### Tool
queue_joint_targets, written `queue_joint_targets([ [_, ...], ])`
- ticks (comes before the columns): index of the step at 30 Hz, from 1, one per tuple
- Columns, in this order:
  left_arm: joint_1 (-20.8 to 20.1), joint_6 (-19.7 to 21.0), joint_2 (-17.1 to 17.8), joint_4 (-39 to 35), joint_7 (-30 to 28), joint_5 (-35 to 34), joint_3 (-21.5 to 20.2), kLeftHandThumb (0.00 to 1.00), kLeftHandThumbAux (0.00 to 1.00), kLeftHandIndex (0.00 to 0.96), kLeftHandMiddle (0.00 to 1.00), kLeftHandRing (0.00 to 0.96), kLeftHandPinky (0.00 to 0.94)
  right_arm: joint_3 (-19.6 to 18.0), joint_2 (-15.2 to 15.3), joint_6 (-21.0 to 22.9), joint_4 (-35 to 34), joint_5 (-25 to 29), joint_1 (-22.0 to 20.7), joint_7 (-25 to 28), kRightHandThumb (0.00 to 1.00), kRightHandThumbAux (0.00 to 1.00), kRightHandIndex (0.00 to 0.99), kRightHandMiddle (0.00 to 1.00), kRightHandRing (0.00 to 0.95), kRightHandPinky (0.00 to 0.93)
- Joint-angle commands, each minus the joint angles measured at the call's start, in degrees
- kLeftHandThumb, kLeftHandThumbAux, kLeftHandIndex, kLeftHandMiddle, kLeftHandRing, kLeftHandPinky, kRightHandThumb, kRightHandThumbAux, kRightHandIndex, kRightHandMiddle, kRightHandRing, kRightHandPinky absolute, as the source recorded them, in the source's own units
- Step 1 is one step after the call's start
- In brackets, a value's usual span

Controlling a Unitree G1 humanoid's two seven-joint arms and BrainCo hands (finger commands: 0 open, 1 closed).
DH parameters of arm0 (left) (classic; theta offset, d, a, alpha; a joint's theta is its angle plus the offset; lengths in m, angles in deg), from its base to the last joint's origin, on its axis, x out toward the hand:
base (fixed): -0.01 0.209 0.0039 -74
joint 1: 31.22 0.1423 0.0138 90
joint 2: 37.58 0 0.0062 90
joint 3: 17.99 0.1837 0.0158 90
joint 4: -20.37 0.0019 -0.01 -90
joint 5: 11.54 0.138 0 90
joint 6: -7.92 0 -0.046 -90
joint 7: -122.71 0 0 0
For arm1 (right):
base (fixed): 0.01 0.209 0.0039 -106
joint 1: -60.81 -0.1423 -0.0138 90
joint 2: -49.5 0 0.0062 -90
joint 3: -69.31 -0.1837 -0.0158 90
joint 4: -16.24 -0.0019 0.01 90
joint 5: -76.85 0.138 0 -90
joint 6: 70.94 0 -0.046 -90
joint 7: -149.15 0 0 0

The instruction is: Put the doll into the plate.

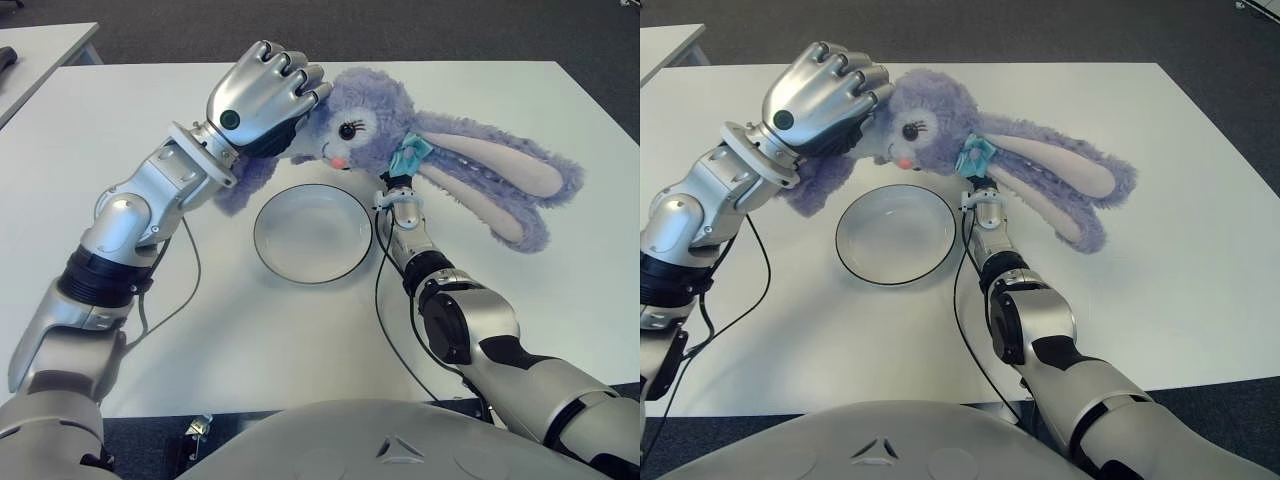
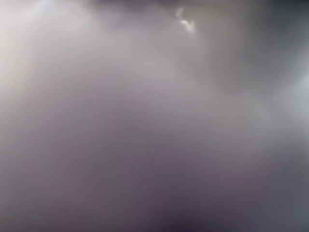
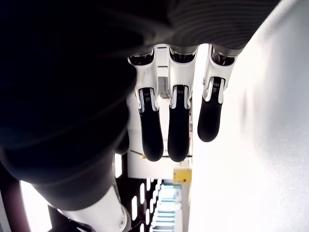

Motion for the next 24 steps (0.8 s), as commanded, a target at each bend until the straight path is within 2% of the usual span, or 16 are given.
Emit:
queue_joint_targets([
  [1, -2.0, 0.7, -3.8, 2.1, -1.7, 1.3, 2.7, 0.849, 0.666, 0.411, 0.562, 0.821, 0.85, -0.7, -3.5, 7.9, 8.2, 0.4, 11.6, 0.1, 0.34, 0.904, 0.361, 0.368, 0.362, 0.34],
  [4, -2.2, 1.2, -4.9, 2.4, -1.6, 2.1, 3.1, 0.848, 0.666, 0.413, 0.563, 0.823, 0.849, -0.7, -3.5, 7.9, 8.2, 0.4, 11.6, 0.0, 0.36, 0.901, 0.366, 0.37, 0.363, 0.346],
  [5, -2.2, 1.3, -5.2, 2.6, -1.5, 2.4, 3.2, 0.848, 0.666, 0.413, 0.564, 0.823, 0.848, -0.7, -3.5, 7.9, 8.2, 0.4, 11.6, 0.0, 0.61, 0.778, 0.402, 0.373, 0.366, 0.349],
  [7, -2.2, 1.8, -6.4, 3.1, -1.0, 3.3, 3.8, 0.848, 0.665, 0.414, 0.564, 0.824, 0.849, -0.8, -3.6, 7.6, 8.2, 0.5, 11.7, -0.1, 0.683, 0.741, 0.413, 0.377, 0.366, 0.35],
  [15, -1.1, 3.0, -9.5, 4.1, 0.2, 4.1, 4.8, 0.847, 0.666, 0.415, 0.565, 0.826, 0.845, -0.7, -3.8, 6.5, 8.1, 0.4, 12.0, -0.7, 0.696, 0.734, 0.418, 0.39, 0.366, 0.327],
  [19, -0.3, 4.1, -12.0, 5.5, 1.8, 5.0, 5.8, 0.847, 0.666, 0.413, 0.562, 0.82, 0.839, -0.4, -3.8, 6.2, 8.1, 0.1, 12.2, -1.3, 0.695, 0.734, 0.419, 0.394, 0.366, 0.317],
  [24, -0.1, 4.2, -13.2, 7.8, 4.7, 5.4, 6.5, 0.847, 0.666, 0.408, 0.557, 0.81, 0.829, -0.2, -3.6, 6.2, 8.1, -0.1, 12.3, -0.9, 0.696, 0.734, 0.419, 0.391, 0.358, 0.31],
])
